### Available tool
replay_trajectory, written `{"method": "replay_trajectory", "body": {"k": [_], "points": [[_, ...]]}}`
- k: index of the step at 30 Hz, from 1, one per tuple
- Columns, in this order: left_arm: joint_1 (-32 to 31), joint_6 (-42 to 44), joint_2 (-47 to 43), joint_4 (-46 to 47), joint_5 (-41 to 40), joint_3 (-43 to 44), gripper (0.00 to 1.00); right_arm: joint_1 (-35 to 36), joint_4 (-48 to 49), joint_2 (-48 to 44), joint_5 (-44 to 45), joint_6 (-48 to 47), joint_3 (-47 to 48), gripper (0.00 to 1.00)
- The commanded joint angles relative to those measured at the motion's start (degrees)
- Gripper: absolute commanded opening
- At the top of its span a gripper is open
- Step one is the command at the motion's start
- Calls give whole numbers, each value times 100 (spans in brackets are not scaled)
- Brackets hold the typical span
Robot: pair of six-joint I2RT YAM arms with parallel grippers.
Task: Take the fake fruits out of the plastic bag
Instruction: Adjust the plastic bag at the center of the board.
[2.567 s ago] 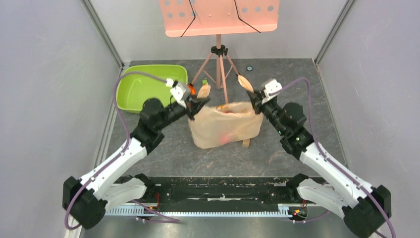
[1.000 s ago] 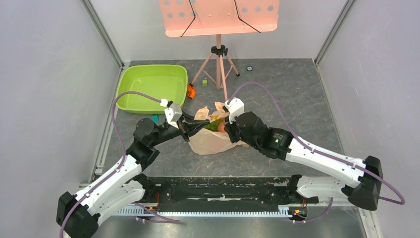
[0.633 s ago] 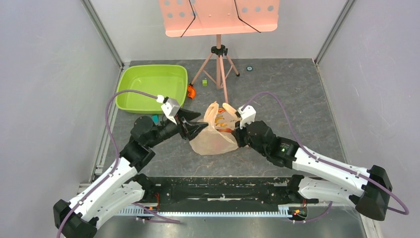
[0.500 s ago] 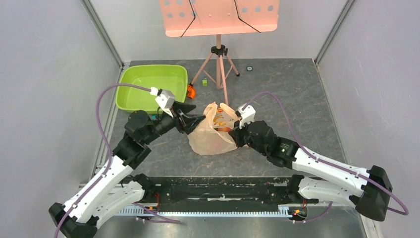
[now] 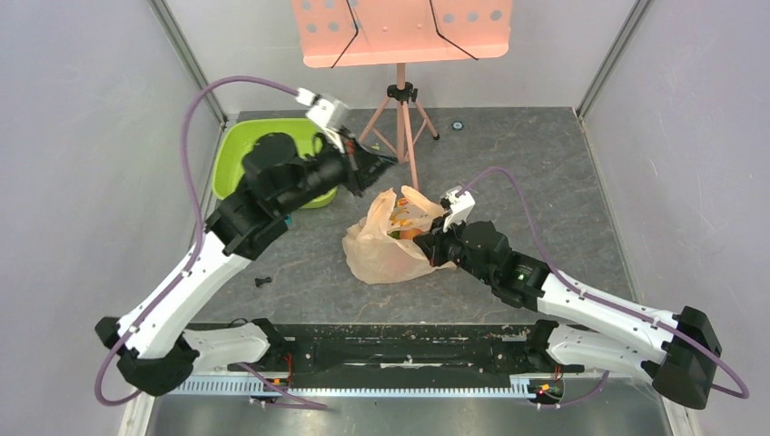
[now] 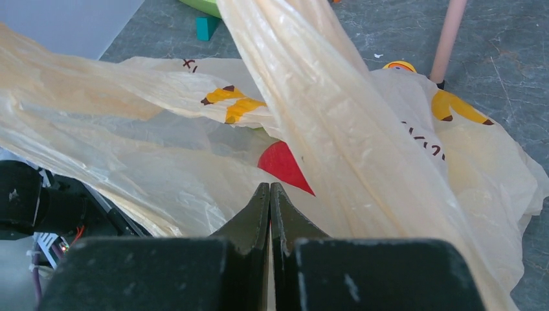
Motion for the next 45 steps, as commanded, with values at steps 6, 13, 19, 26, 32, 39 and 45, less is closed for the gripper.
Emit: {"method": "replay_trajectory", "body": {"k": [6, 13, 19, 26, 32, 39, 45], "points": [[-1413, -633, 703, -1506, -1606, 496, 2, -130, 452, -235, 28, 604, -147, 0], [-2093, -592, 1626, -2263, -2397, 877, 2, -139, 521, -312, 75, 729, -234, 0], [-2199, -773, 1807, -2288, -2778, 348, 2, -144, 536, -441, 162, 783, -374, 0], [-2202, -882, 1705, -1971, -3041, -339, 2, -141, 538, -470, 188, 812, -473, 0], [-2202, -905, 1885, -1658, -3133, -709, 2, -143, 520, -442, 221, 773, -498, 0], [-2195, -803, 2097, -1225, -3266, -1088, 2, -148, 468, -234, 385, 666, -500, 0], [-2166, -851, 2121, -798, -3749, -1613, 2, -150, 327, 232, 863, 421, -429, 0]]}}
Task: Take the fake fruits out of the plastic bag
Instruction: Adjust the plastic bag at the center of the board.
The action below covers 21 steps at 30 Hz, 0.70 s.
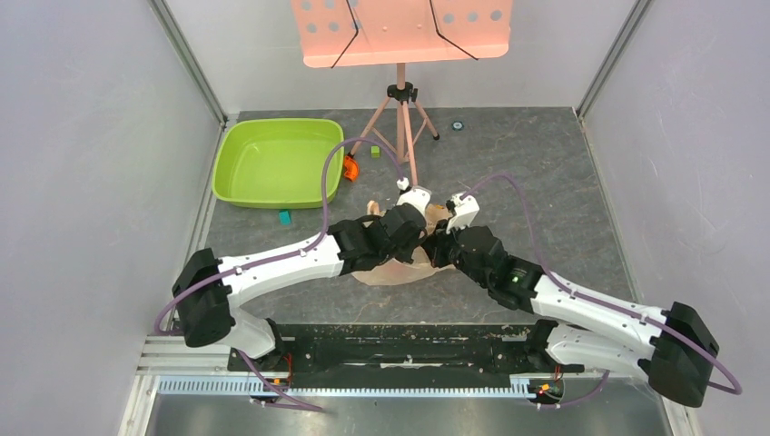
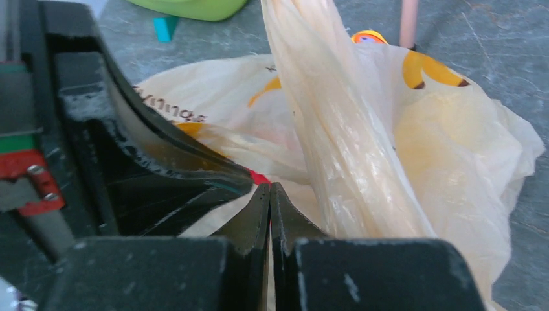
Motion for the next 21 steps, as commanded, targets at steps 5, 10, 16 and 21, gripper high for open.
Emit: {"method": "replay_trajectory", "body": {"k": [5, 10, 16, 21], "points": [[253, -281, -106, 895, -736, -811, 2, -259, 14, 538, 495, -329, -19, 0], [572, -359, -146, 1051, -693, -1254, 2, -474, 34, 532, 431, -362, -176, 0], [810, -504, -223, 1146, -701, -1675, 2, -712, -8, 369, 431, -344, -434, 0], [967, -523, -382, 1107, -843, -1828, 2, -809, -237, 276, 669, -380, -568, 0]]}}
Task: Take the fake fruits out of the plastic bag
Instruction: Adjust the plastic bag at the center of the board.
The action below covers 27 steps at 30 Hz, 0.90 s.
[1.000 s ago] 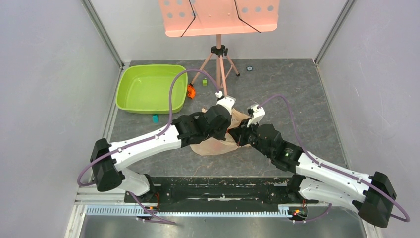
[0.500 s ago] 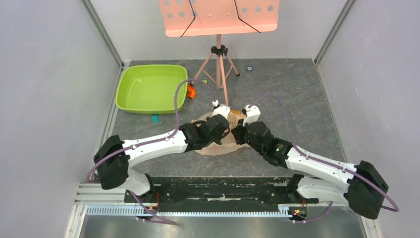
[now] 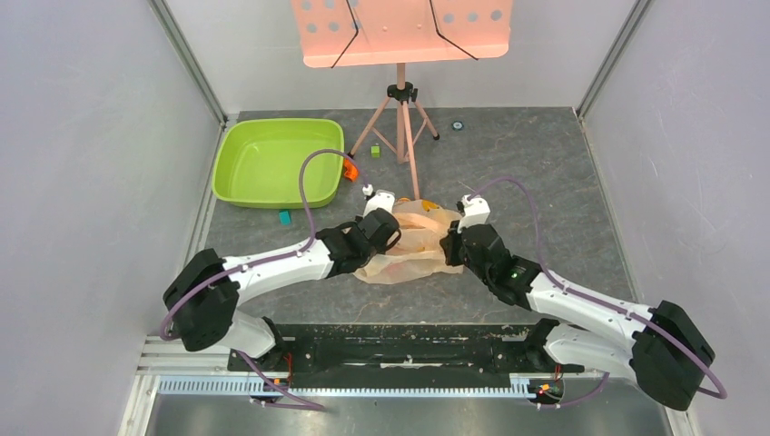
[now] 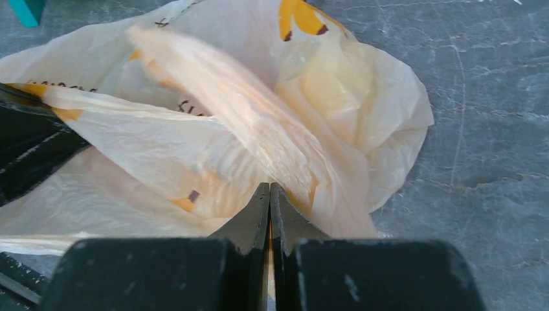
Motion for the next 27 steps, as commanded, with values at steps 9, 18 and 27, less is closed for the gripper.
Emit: {"method": "replay_trajectory", "body": {"k": [9, 18, 27], "points": [[228, -34, -629, 462, 129, -483, 2, -81, 134, -303, -504, -819, -18, 3], [101, 281, -1144, 1409, 999, -945, 2, 840, 368, 50, -1196, -1197, 873, 10], [61, 65, -1684, 1654, 1027, -1615, 2, 1302, 1181, 886, -662, -866, 501, 10]]}}
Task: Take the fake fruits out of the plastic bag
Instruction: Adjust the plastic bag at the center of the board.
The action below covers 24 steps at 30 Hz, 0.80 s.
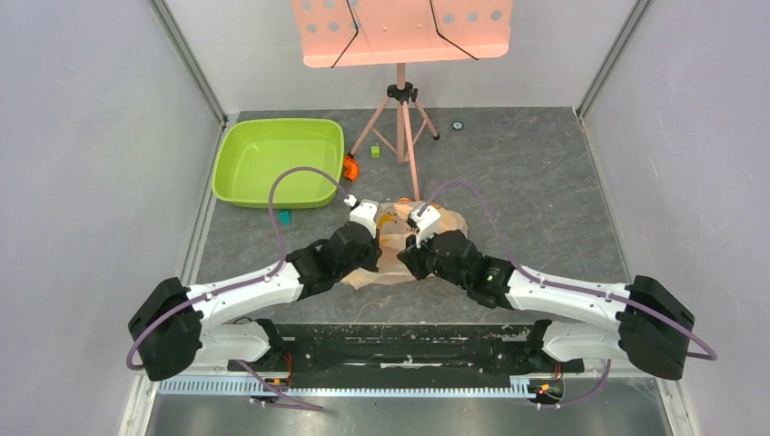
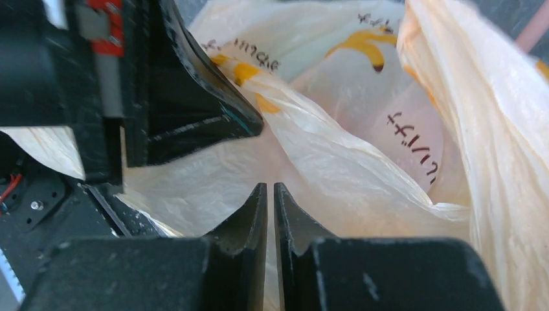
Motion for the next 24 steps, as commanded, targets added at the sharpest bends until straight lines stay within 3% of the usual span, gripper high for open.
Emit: {"method": "replay_trajectory", "body": {"k": [1, 15, 24], "points": [[-25, 3, -356, 414, 37, -352, 2, 140, 679, 149, 348, 173, -337, 10], [-31, -435, -726, 760, -313, -1089, 2, 721, 1494, 581, 736, 538, -1217, 11], [-44, -431, -816, 855, -227, -954, 2, 728, 1440, 561, 1256, 463, -650, 19]]}}
